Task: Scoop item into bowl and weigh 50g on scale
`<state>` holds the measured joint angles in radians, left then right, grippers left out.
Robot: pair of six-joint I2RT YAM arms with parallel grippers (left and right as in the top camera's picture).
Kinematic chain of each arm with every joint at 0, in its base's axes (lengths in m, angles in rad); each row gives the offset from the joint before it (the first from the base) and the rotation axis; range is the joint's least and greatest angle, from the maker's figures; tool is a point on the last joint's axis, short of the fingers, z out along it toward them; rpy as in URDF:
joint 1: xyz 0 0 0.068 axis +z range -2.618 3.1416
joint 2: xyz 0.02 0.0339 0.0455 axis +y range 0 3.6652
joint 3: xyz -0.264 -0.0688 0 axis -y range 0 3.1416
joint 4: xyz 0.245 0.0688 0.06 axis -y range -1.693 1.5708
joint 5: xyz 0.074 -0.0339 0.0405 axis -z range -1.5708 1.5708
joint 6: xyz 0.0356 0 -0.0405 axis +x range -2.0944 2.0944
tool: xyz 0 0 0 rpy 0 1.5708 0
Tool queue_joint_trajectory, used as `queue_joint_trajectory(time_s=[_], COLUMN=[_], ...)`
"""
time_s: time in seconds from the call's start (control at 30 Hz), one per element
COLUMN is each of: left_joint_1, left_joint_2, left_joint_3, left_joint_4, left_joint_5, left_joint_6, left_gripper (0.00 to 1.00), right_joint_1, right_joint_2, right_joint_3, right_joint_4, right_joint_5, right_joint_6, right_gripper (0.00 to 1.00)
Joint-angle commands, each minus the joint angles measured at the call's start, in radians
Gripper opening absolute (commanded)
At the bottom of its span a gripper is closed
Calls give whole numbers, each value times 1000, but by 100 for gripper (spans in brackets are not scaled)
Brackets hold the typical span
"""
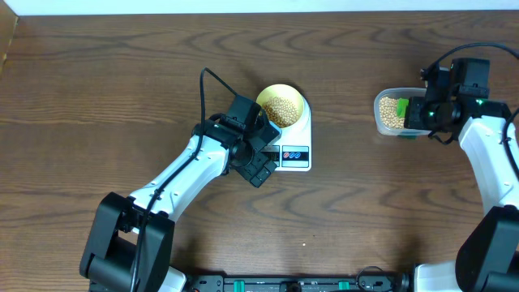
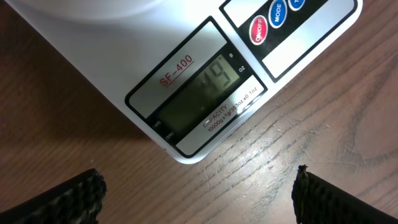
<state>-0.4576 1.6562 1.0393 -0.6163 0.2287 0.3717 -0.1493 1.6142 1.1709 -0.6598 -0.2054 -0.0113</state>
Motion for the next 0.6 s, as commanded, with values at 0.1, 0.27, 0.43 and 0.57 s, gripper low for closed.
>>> queue_joint_trajectory(time_s=[0.1,0.27,0.43,0.57], left_joint_1=[0,0,0,0], left_joint_2=[14,34,37,37], left_joint_3=[-5,-5,-5,-5], left_joint_4=[1,1,2,1], left_joint_5=[-13,-13,-13,-13], left_joint_6=[17,17,16,16], left_gripper=[98,98,98,98], right_joint_1=[-7,-6,-6,-6], right_joint_2=[8,8,8,8], right_joint_3=[-8,-27,-46,-47], right_joint_4=[6,23,41,61], right_joint_5=[-3,-4,-4,-16], right_joint_6=[0,0,8,18], right_gripper=[1,1,1,1])
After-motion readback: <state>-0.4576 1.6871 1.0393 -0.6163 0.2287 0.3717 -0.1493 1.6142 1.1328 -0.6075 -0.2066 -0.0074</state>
